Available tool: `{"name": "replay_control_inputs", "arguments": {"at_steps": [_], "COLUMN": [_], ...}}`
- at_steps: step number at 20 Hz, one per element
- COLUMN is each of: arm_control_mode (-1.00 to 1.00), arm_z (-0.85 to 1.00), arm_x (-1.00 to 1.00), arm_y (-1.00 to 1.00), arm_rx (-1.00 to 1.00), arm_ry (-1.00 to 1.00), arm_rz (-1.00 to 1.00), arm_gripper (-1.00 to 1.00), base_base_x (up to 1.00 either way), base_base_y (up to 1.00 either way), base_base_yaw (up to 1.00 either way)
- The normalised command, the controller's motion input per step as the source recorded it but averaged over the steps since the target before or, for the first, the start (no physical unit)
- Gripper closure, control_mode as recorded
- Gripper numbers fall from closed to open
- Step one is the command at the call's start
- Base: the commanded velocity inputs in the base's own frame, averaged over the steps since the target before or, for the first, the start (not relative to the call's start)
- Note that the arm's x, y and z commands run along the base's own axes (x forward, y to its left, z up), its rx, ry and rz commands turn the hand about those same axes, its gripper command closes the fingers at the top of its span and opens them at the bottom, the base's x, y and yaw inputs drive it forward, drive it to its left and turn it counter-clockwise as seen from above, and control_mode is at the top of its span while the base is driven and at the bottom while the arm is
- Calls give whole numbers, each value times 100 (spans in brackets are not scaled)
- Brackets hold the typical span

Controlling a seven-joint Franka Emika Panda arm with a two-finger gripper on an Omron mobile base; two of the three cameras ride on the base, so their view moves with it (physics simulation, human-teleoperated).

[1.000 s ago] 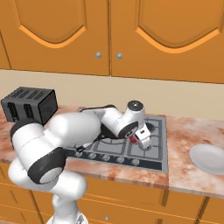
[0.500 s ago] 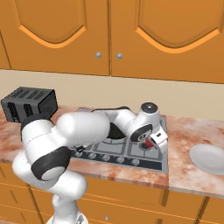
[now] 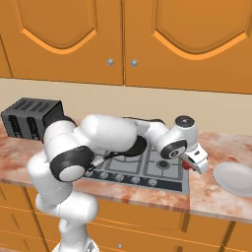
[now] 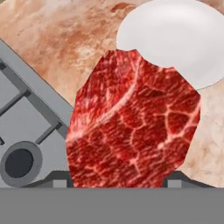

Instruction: Place the steak on the plate and place the lemon on the same plate.

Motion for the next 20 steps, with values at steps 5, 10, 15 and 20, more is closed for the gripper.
{"name": "replay_control_inputs", "arguments": {"at_steps": [5,10,15,20], "arm_control_mode": [-100,-100,-100,-100], "arm_z": [-4,-1,-3,-12], "arm_x": [-4,3,25,25], "arm_y": [-78,-68,-53,-40], "arm_rx": [0,0,0,8], "arm_ry": [0,0,0,0], "arm_rz": [-2,-7,-5,0], "arm_gripper": [100,100,100,100], "base_base_x": [0,0,0,0], "base_base_y": [0,0,0,0], "base_base_yaw": [0,0,0,0]}}
